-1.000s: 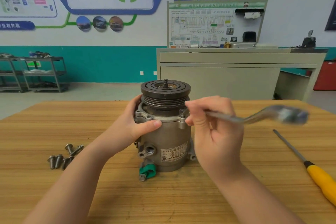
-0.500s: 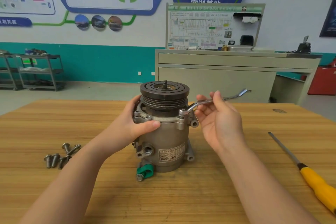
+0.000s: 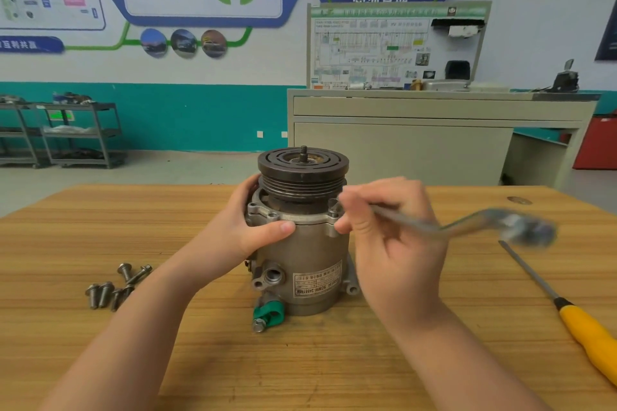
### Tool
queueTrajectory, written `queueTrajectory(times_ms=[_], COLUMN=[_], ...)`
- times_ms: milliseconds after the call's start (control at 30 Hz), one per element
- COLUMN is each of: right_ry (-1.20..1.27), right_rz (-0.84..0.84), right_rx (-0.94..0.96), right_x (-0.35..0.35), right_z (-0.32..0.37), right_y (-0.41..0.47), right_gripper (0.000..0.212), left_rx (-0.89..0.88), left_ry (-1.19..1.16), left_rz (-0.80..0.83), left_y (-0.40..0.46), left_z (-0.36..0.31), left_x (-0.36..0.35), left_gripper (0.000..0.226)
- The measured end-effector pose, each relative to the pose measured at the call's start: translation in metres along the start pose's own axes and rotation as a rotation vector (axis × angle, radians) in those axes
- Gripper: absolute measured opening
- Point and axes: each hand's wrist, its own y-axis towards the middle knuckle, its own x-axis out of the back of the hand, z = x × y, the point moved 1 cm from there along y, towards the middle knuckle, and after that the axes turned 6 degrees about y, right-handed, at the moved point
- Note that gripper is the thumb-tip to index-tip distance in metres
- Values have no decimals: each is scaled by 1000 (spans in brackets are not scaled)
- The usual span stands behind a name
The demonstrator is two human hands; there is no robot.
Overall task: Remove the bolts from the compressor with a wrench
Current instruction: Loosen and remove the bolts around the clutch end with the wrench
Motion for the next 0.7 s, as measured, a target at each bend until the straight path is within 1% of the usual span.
queueTrajectory(times_ms=[67, 133, 200, 233, 267, 333, 367, 433, 467, 500, 533, 567, 633, 700], right_ry=[-106, -153, -140, -85, 22, 241, 351, 593, 695, 761, 783, 748, 547, 366], right_rz=[95, 128, 91, 12, -85, -329, -421, -518, -542, -569, -590, -595, -547, -447], right_rx=[124, 173, 142, 72, -49, -389, -574, -889, -975, -997, -961, -891, -712, -540], right_x=[-2, -3, -4, -4, -3, -1, 2, 9, 12, 15, 16, 18, 19, 17], right_z=[0, -4, -2, -1, -1, -6, -11, -24, -28, -31, -30, -29, -24, -17], right_y=[-5, -11, -11, -11, -9, -1, 3, 11, 15, 17, 18, 18, 18, 16], right_gripper=[16, 25, 8, 15, 19, 20, 20, 18, 17, 17, 17, 17, 14, 11], left_rx=[-13, -18, -5, 3, 9, 5, -2, -9, -9, -7, -5, -3, -7, -4], left_ry=[-2, -9, -25, -25, -20, -20, -26, -32, -30, -27, -26, -28, -37, -39], left_rz=[-4, -16, -11, -5, -1, 1, 1, 2, 1, 0, 1, 3, 4, 5], left_y=[1, 2, 2, 1, 1, 1, 1, 1, 1, 2, 2, 2, 2, 2], left_z=[1, 3, 4, 3, 2, 1, 0, 0, 1, 1, 1, 1, 0, 0], left_x=[-1, -2, -2, -2, -1, -1, -1, -1, -2, -2, -2, -2, -1, -1], left_gripper=[104, 95, 101, 107, 111, 112, 109, 103, 100, 98, 96, 96, 98, 100])
